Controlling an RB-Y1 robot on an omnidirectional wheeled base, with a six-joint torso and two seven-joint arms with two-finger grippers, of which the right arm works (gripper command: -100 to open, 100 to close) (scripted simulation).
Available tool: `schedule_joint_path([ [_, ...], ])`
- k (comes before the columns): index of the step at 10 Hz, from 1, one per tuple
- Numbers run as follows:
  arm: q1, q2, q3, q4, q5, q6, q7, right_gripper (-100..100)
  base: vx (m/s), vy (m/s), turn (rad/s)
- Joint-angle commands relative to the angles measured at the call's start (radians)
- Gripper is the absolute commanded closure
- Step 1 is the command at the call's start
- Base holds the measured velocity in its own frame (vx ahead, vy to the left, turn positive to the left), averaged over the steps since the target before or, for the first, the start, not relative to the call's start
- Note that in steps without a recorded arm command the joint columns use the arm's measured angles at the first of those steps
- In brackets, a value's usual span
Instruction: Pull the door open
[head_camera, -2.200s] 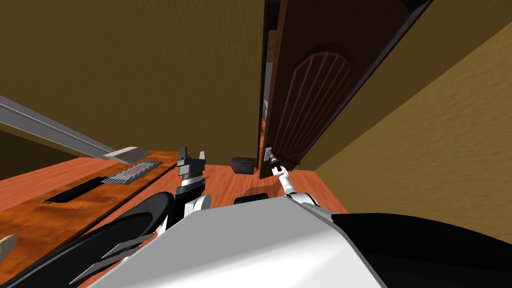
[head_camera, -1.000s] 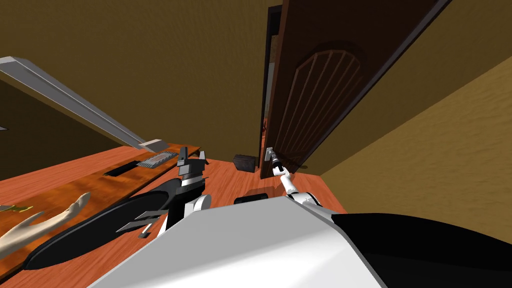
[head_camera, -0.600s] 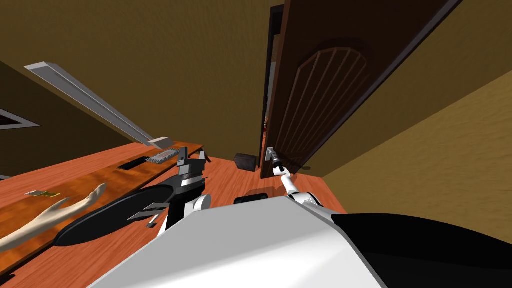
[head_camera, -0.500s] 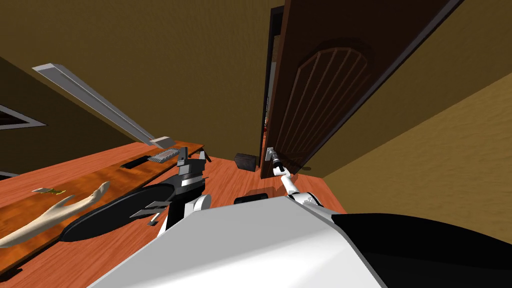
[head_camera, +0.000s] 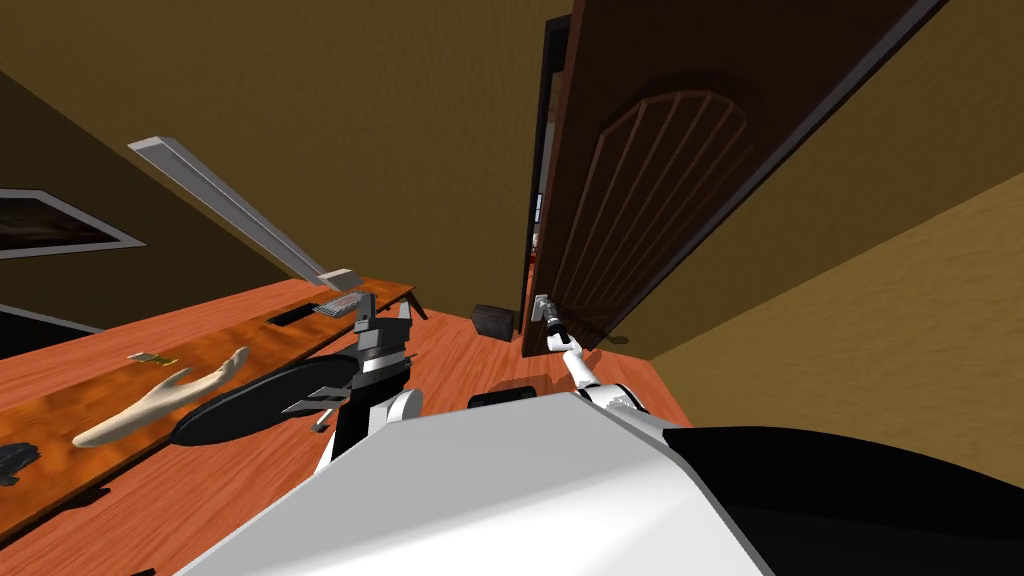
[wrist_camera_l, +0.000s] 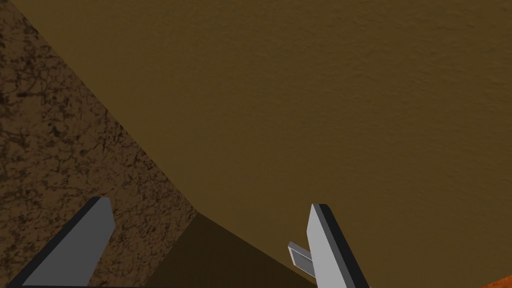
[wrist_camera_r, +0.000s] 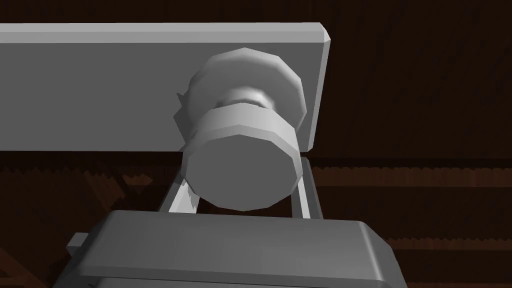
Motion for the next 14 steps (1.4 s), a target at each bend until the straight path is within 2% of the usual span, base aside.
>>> schedule_joint_path([
  [1, -0.003, 0.004, 0.011, -0.015, -0.017, -0.001, -0.041, 100, -0.06, -0.047, 0.057],
  [2, -0.002, -0.001, 0.017, -0.014, -0.046, -0.002, -0.074, 100, -0.049, -0.034, 0.116],
  [3, -0.002, -0.001, 0.017, -0.014, -0.046, -0.002, -0.082, 100, -0.038, -0.027, 0.064],
  [4, -0.001, -0.007, 0.023, -0.012, -0.075, -0.004, -0.12, 100, -0.046, -0.035, 0.087],
  [5, -0.001, -0.007, 0.023, -0.012, -0.075, -0.004, -0.123, 100, -0.035, -0.031, 0.038],
  [7, 0.0, -0.018, 0.036, -0.009, -0.134, -0.008, -0.189, 100, -0.06, -0.045, 0.121],
  [8, 0.0, -0.018, 0.036, -0.009, -0.134, -0.008, -0.206, 100, -0.063, -0.044, 0.072],
  [9, 0.001, -0.024, 0.042, -0.007, -0.163, -0.01, -0.241, 100, -0.054, -0.034, 0.097],
  [10, 0.001, -0.024, 0.042, -0.007, -0.163, -0.01, -0.248, 100, -0.043, -0.03, 0.056],
  [11, 0.002, -0.03, 0.048, -0.006, -0.192, -0.012, -0.282, 100, -0.045, -0.032, 0.108],
  [12, 0.002, -0.03, 0.048, -0.006, -0.192, -0.012, -0.289, 100, -0.038, -0.024, 0.048],
  [14, 0.004, -0.041, 0.06, -0.002, -0.249, -0.015, -0.352, 100, -0.054, -0.037, 0.128],
])
